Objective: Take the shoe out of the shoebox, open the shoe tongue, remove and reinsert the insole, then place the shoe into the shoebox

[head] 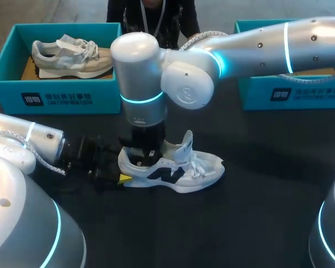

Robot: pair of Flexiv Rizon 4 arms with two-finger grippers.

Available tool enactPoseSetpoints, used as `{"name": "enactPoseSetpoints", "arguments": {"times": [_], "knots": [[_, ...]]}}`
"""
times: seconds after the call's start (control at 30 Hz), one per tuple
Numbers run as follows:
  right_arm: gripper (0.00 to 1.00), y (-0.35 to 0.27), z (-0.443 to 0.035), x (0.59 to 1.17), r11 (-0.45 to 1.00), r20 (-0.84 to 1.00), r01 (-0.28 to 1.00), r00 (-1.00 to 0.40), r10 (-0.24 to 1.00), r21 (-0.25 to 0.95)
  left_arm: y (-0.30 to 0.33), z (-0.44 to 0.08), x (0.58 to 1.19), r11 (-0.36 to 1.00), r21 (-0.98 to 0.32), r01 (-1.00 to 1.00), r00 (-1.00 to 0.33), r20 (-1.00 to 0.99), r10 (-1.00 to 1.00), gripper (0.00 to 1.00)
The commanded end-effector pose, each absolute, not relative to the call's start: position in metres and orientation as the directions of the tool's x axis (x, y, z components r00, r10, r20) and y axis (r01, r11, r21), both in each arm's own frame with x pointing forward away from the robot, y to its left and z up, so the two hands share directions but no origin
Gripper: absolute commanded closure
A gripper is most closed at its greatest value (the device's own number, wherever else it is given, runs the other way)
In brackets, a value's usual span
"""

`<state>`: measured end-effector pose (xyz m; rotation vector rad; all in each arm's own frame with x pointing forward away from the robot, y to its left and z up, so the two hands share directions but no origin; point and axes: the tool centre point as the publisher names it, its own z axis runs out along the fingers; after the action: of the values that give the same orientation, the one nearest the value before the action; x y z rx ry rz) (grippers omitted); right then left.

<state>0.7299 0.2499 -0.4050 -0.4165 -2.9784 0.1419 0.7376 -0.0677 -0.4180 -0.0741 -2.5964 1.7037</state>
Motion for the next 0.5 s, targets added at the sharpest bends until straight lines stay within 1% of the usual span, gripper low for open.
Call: {"name": "enactPoseSetpoints", "arguments": {"times": [0.03,0.5], "knots": [[1.00,0.239,-0.414,0.715,0.959,0.114,0.265,-0.955,0.275,-0.098,-0.069,-0.421,0.736,0.398,-0.917,0.020,-0.998,0.002,0.056,1.00],[1.00,0.229,-0.385,0.721,0.959,0.059,0.271,-0.959,0.276,-0.084,-0.069,-0.421,0.736,0.398,-0.917,0.020,-0.998,0.002,0.056,1.00]]}}
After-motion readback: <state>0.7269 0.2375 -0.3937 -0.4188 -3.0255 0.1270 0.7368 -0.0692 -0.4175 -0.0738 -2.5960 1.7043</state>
